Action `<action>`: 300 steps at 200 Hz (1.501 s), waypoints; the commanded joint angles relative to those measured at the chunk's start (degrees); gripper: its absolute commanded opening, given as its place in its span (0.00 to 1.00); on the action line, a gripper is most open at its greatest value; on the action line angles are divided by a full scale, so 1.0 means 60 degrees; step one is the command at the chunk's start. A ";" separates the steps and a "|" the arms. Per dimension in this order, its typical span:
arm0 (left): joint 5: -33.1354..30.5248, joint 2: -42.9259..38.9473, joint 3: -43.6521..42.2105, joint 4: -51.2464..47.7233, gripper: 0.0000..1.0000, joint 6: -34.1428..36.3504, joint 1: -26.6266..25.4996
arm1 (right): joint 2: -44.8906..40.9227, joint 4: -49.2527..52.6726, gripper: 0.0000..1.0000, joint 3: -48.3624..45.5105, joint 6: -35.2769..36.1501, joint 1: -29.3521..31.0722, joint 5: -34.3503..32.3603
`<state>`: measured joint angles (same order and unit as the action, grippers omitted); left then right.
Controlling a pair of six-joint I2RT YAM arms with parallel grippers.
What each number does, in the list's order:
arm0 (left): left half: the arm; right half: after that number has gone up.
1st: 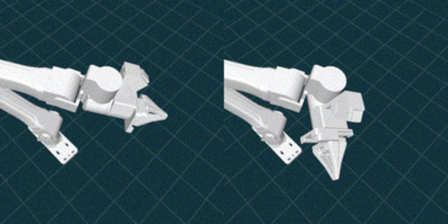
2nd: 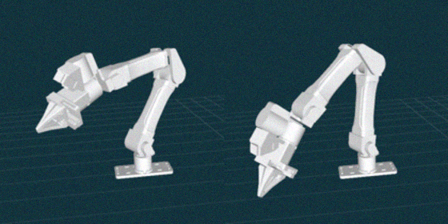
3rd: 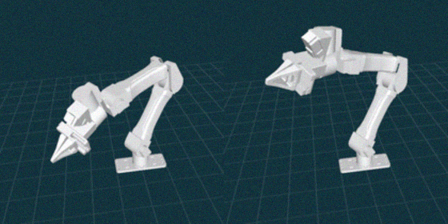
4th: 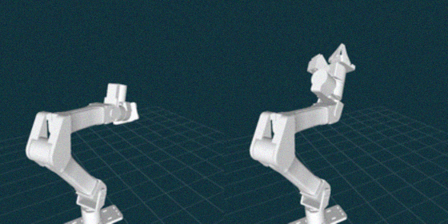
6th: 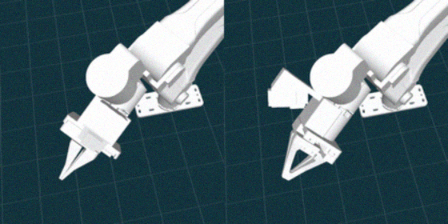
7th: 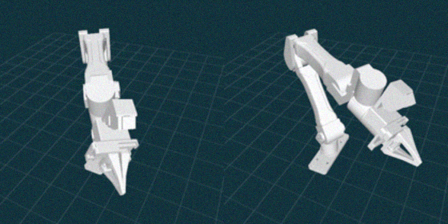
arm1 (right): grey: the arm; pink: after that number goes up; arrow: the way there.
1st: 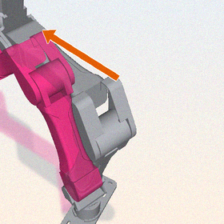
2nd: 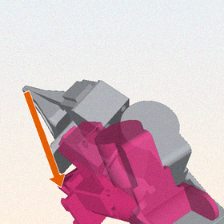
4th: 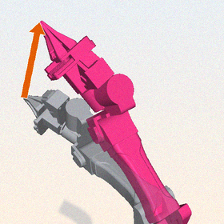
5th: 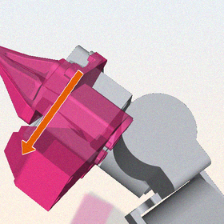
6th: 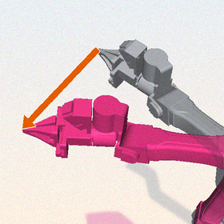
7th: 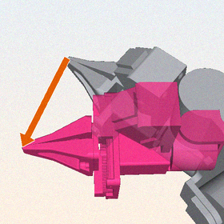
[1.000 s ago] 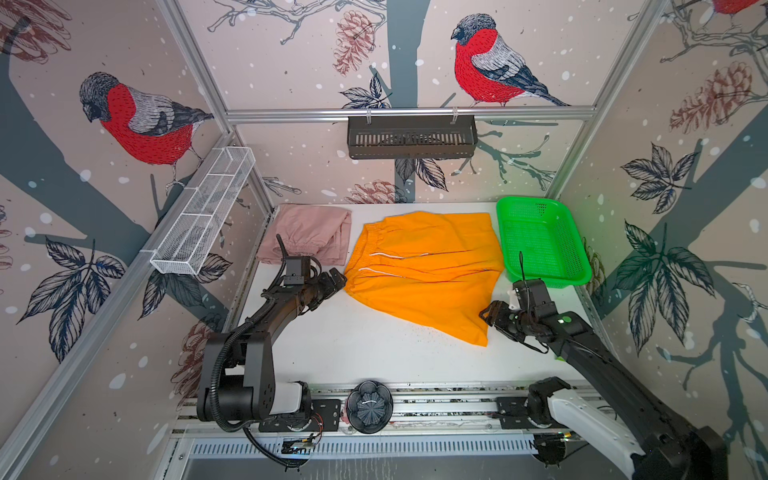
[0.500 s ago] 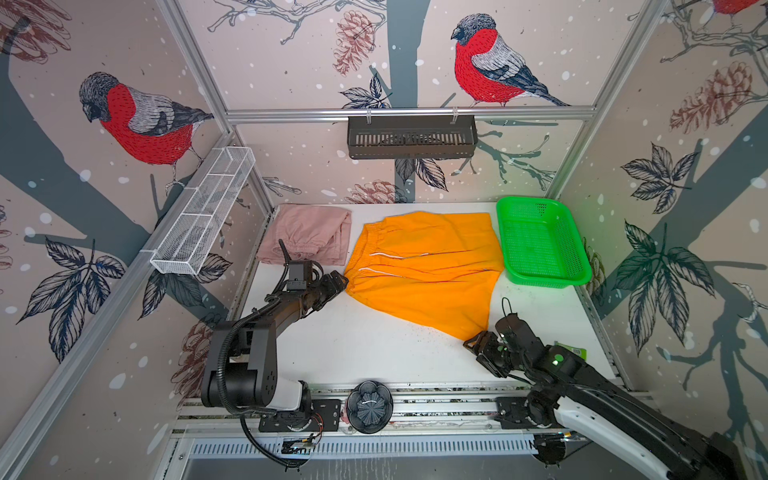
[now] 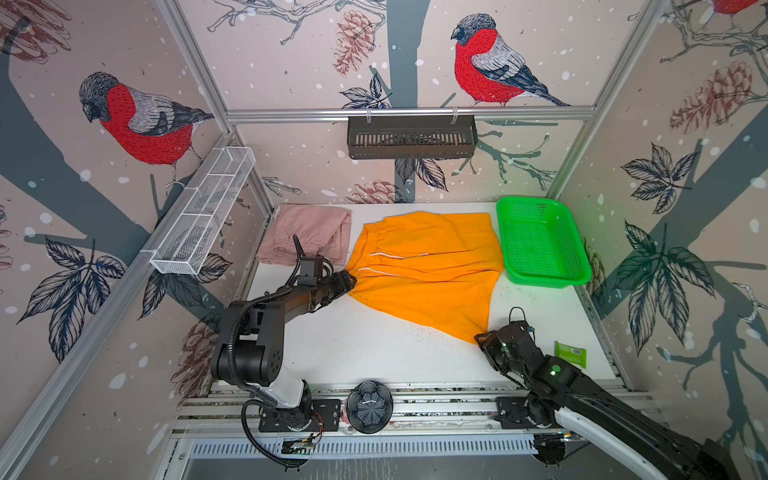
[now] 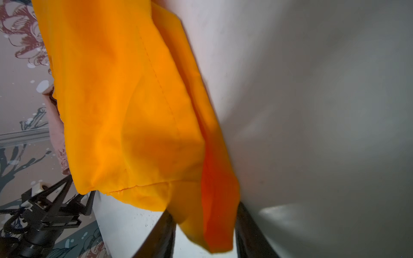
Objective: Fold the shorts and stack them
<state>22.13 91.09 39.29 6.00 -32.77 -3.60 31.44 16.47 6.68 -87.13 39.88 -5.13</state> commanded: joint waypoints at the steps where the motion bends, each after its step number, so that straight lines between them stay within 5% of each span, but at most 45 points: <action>1: -0.0427 0.0151 0.0178 -0.0256 0.61 0.0434 -0.0027 | 0.0033 -0.0569 0.37 -0.0093 0.0168 -0.0084 -0.0564; 32: -0.0959 0.0367 0.0648 -0.0884 0.13 0.0766 -0.0020 | 0.0007 -0.0130 0.15 0.0437 0.1114 -0.0135 -0.1066; 51: -0.1022 0.0505 0.0926 -0.1211 0.00 0.0875 -0.0029 | 0.0040 0.0262 0.03 0.0841 0.1665 -0.0217 -0.1464; 205: -0.2029 -0.3926 0.2789 -0.6941 0.00 0.1643 -0.0103 | 0.1515 0.4328 0.01 0.7239 0.7463 -0.0905 -0.3569; 273: -0.2231 -0.5346 0.3505 -0.8894 0.00 0.1774 -0.0338 | 0.1996 0.5550 0.01 0.9574 0.9447 -0.0904 -0.3383; 300: -0.2428 -0.5791 0.3760 -0.9806 0.00 0.1817 -0.0382 | 0.2702 0.6330 0.00 1.0167 1.0039 -0.0973 -0.2282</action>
<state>13.45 58.00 60.51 -45.21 -23.51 -5.87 44.82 47.92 65.76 -32.36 34.52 -19.73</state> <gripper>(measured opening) 0.080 0.050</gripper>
